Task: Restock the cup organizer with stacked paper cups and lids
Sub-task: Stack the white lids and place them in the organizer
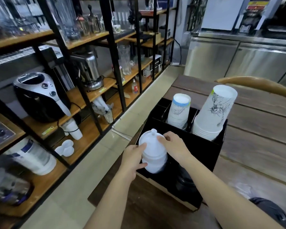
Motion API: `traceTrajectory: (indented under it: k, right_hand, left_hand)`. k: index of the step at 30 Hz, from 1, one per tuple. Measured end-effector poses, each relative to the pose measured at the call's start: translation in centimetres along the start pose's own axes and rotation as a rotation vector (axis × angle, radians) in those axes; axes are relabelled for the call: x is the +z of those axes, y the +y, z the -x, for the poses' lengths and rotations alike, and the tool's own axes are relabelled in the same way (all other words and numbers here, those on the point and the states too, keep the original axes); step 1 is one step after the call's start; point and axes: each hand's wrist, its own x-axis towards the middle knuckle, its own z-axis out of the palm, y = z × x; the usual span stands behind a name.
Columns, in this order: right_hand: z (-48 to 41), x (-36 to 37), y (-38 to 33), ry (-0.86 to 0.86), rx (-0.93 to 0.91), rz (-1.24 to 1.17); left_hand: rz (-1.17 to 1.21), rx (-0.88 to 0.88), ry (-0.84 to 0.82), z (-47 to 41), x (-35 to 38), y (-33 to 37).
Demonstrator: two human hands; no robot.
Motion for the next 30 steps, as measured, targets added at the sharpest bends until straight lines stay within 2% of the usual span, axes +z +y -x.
traceTrajectory:
  k: [4, 11, 15, 18, 21, 25, 30]
  right_hand:
    - [-0.4, 1.4, -0.6, -0.026, 0.006, 0.323]
    - [-0.3, 1.8, 0.1, 0.023, -0.073, 0.445]
    - [0.3, 2.1, 0.3, 0.103, -0.146, 0.658]
    - [0.3, 2.2, -0.3, 0.045, -0.115, 0.818]
    - [-0.1, 2.1, -0.7, -0.059, -0.066, 0.827]
    - [-0.3, 1.2, -0.8, -0.151, 0.02, 0.713]
    - [-0.2, 0.8, -0.6, -0.178, 0.042, 0.645]
  left_hand:
    - [-0.001, -0.015, 0.003, -0.8, -0.3, -0.9]
    - [-0.065, -0.018, -0.013, -1.5, -0.2, -1.6]
    - [-0.068, -0.007, -0.021, -1.1, -0.2, -1.5]
    - [-0.053, -0.003, -0.028, -1.0, -0.2, -1.3]
    - [-0.059, -0.012, -0.034, -0.9, -0.2, -1.4]
    - [-0.058, 0.0, -0.016, -1.0, -0.2, -1.6]
    - [-0.091, 0.021, 0.028, -1.2, -0.3, -1.8]
